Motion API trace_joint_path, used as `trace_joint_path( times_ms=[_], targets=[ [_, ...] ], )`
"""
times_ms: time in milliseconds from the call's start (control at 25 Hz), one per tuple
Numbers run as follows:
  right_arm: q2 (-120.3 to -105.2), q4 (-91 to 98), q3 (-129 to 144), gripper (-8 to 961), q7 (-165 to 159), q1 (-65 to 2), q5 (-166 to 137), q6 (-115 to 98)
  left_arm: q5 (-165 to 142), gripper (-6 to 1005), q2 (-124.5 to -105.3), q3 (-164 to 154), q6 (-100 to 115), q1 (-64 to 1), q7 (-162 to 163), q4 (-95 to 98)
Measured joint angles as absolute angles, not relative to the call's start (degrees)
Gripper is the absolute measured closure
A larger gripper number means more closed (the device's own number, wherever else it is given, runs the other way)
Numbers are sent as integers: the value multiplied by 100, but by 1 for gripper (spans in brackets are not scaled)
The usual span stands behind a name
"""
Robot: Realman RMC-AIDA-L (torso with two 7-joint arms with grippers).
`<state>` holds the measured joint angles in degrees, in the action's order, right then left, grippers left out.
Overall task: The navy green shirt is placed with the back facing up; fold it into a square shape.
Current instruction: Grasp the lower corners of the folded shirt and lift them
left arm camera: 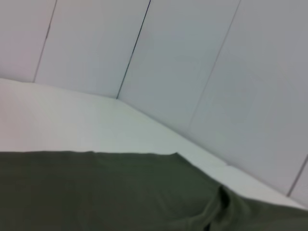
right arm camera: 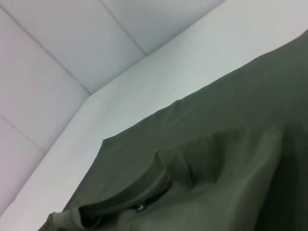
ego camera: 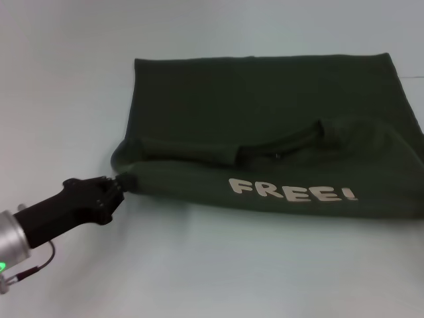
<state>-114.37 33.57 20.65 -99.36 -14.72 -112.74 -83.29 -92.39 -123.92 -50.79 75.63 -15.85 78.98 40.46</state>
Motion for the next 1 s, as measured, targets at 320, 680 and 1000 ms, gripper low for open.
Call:
trace_joint_path(
  times_ms=[320, 680, 1000],
  targets=[
    [-11376, 3537, 2065, 938, -9579, -1056, -11414, -8923, -9569, 996, -12402, -4432, 8778, -1310, 8140, 4148],
    [-11363, 3549, 2014, 937, -9128, -743, -11771, -9644, -10221, 995, -12370, -3687, 9929, -1048, 8219, 4183],
    [-11363, 3634, 1961, 937, -8940, -505, -11963, -10019, -10791, 996, -12265, -3486, 10633, -880, 8288, 4179]
  ],
)
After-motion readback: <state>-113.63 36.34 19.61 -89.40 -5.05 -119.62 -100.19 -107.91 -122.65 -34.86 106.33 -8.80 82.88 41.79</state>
